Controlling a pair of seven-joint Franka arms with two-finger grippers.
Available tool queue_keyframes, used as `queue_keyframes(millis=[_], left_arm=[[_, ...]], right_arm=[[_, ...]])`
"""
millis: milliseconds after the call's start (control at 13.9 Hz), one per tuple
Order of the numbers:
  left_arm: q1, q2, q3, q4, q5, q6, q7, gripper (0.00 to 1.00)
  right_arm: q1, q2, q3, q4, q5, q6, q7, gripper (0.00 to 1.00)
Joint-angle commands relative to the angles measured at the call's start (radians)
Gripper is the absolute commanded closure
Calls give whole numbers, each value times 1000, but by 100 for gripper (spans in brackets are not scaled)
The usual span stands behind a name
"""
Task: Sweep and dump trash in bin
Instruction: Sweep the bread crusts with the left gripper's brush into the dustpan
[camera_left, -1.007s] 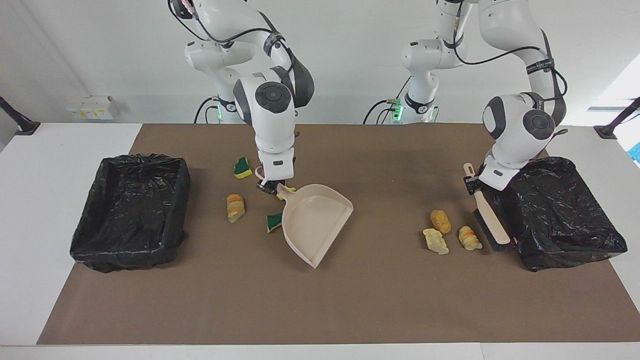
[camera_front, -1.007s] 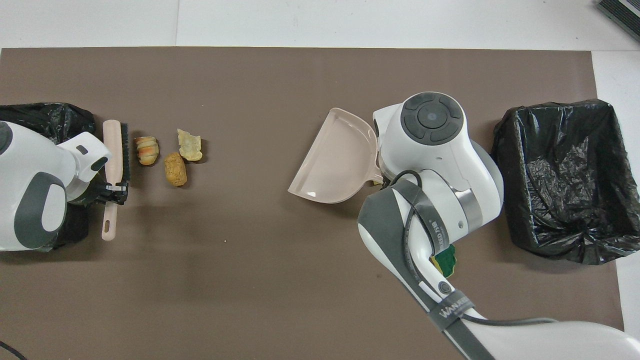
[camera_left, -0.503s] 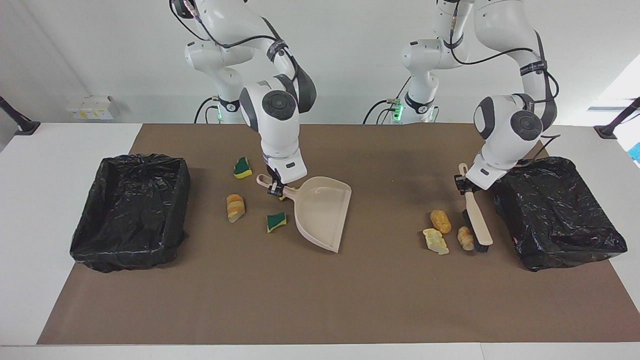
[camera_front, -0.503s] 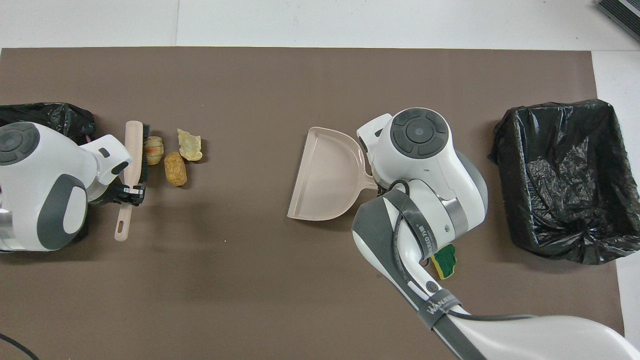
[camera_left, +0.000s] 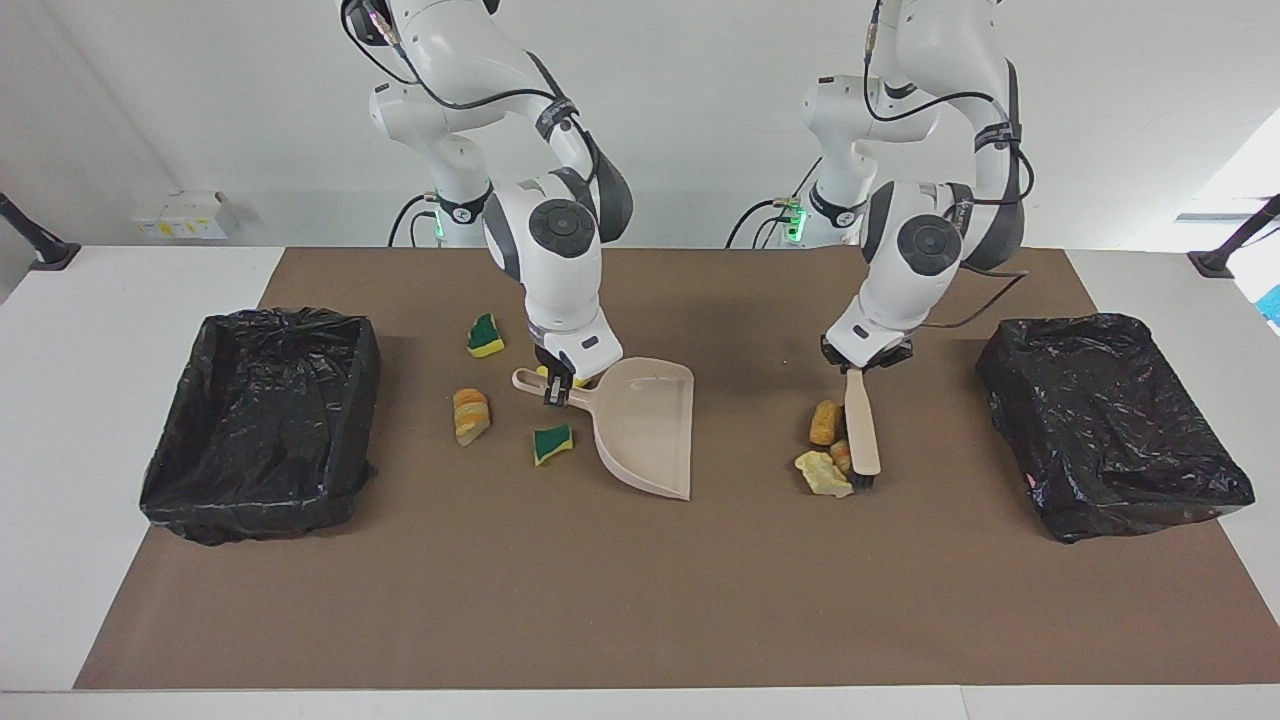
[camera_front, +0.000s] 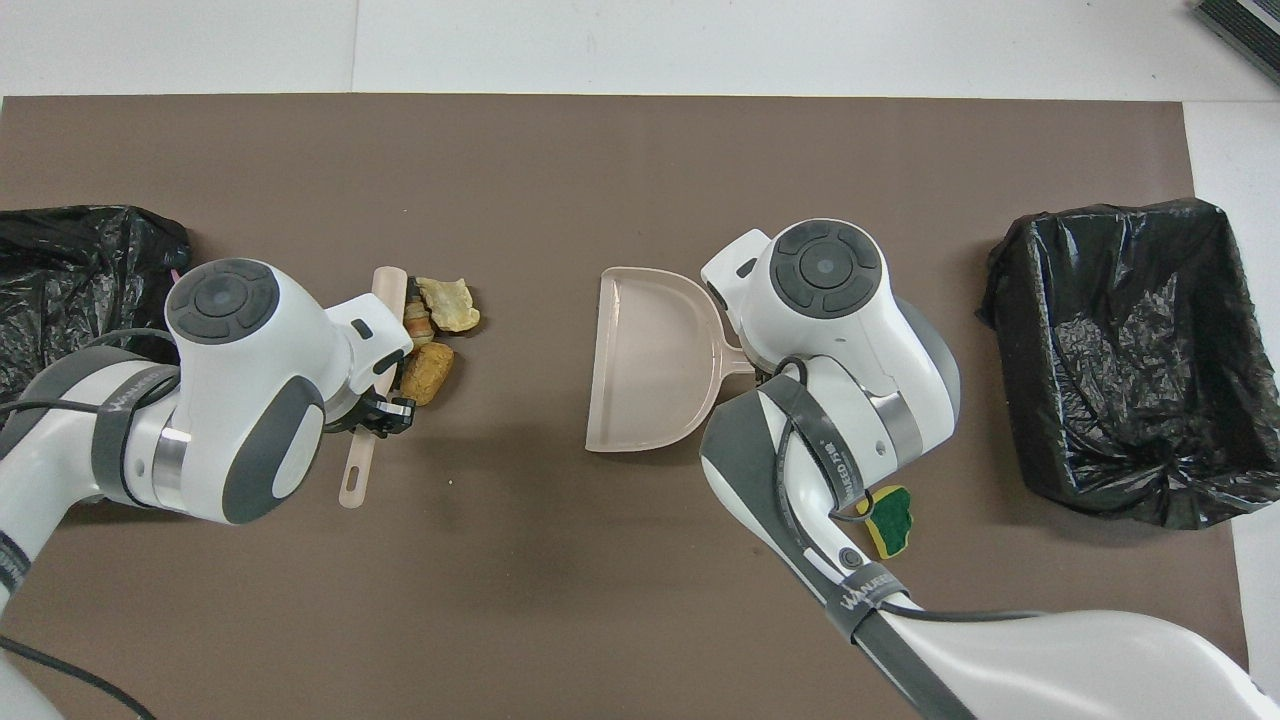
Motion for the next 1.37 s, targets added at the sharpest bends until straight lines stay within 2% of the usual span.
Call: queue_keyframes(millis=[0, 288, 503, 647, 935, 1294], left_arm=[[1, -52, 22, 72, -51, -91, -17, 100], [135, -28, 27, 72, -53, -34, -3, 100], [149, -40, 27, -43, -54, -22, -16, 100], [129, -41, 21, -57, -57, -8, -39, 100], [46, 26, 20, -75, -128, 171, -73, 100], [-103, 49, 20, -62, -198, 202, -76, 100]], right_arm=[[-5, 10, 4, -6, -16, 26, -27, 100], [-5, 10, 4, -9, -16, 28, -27, 100], [-11, 11, 4, -11, -16, 38, -25, 100], [-13, 11, 4, -12, -16, 38, -24, 100], [-13, 10, 4, -18, -16, 40, -22, 100], [-18, 10, 4, -23, -16, 52, -18, 100]])
